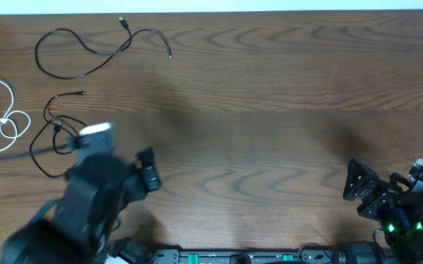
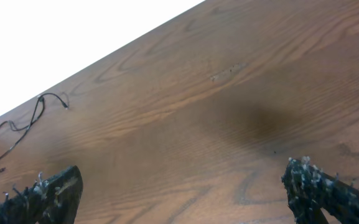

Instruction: Untangle cables

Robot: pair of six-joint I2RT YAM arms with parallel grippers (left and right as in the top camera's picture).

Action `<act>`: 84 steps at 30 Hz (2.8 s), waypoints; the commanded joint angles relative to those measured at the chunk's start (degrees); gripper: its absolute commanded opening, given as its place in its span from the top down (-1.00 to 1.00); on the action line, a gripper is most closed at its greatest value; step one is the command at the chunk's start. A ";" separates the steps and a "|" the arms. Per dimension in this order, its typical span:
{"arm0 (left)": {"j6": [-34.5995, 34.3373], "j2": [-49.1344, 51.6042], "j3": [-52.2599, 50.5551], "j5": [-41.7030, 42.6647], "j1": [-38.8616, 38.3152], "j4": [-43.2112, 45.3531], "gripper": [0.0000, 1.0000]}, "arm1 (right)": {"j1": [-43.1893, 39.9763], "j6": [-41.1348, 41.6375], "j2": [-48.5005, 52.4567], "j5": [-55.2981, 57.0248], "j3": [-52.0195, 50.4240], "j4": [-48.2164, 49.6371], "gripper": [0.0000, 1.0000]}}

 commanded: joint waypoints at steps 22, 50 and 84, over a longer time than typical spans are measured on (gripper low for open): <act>-6.58 -4.74 0.20 -7.08 -0.22 -1.07 -0.95 | 0.59 1.95 0.46 4.90 -0.50 -2.78 -0.98; -6.58 -4.74 0.20 -7.08 -0.22 -1.07 -0.96 | 0.59 2.08 0.46 4.90 -0.50 -18.86 -0.98; -6.58 -4.74 0.20 -7.08 -0.22 -1.07 -0.96 | -1.07 -5.18 -14.38 6.23 -26.34 23.37 -0.99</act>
